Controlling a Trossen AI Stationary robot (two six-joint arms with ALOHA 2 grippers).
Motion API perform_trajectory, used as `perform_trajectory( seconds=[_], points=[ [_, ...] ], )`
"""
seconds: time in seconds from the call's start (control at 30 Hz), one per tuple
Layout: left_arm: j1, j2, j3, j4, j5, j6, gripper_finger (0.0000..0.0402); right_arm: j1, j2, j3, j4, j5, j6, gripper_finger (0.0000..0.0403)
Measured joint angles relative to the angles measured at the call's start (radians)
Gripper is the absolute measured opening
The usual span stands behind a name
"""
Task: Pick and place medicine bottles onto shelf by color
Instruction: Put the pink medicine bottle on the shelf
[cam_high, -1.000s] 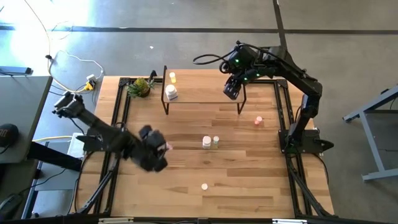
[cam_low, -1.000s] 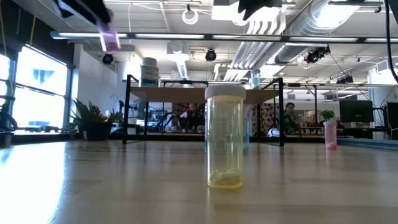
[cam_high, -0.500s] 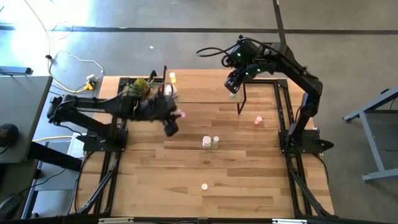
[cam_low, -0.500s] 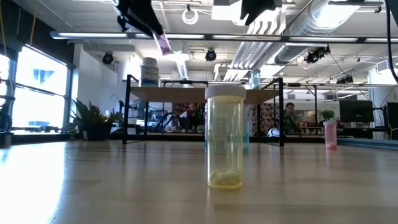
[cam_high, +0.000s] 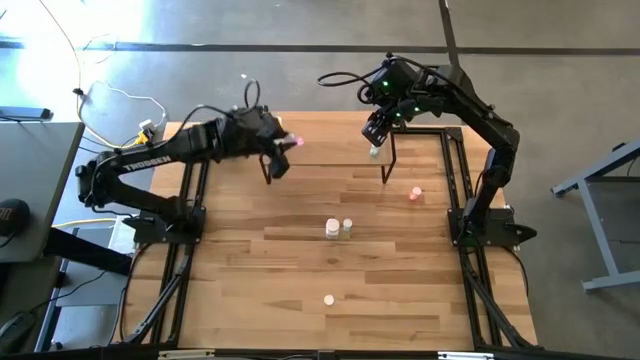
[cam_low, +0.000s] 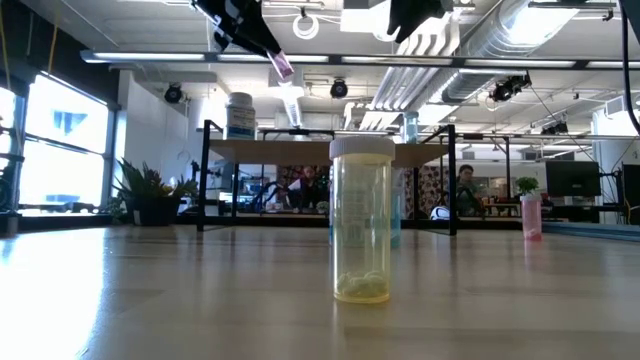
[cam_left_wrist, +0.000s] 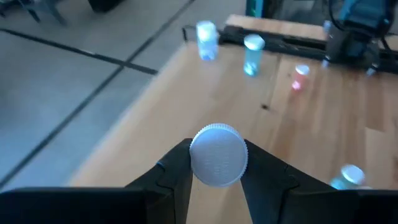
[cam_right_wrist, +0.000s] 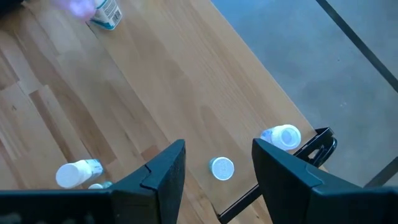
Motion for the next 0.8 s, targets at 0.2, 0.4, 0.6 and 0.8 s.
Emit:
perform_trajectory(
  seconds=[0.2,0.4,0.6,0.8],
  points=[
    [0.099,0.037,0.085,0.001,0.064,0.088,0.0108,0.0,0.0,0.0,0.004,0.016,0.018,0.0177],
    [0.157,0.136,0.208,-0.104,0.129,0.15,0.0108,-0.01,0.0,0.0,0.004,0.016,0.053,0.0177],
    [0.181,0.243,0.335,-0.246,0.128,0.228,0.0108,-0.025,0.0,0.0,0.004,0.016,0.107,0.0177],
    [0.189,0.335,0.412,-0.35,0.13,0.296,0.0108,-0.025,0.0,0.0,0.004,0.016,0.151,0.0177]
  ],
)
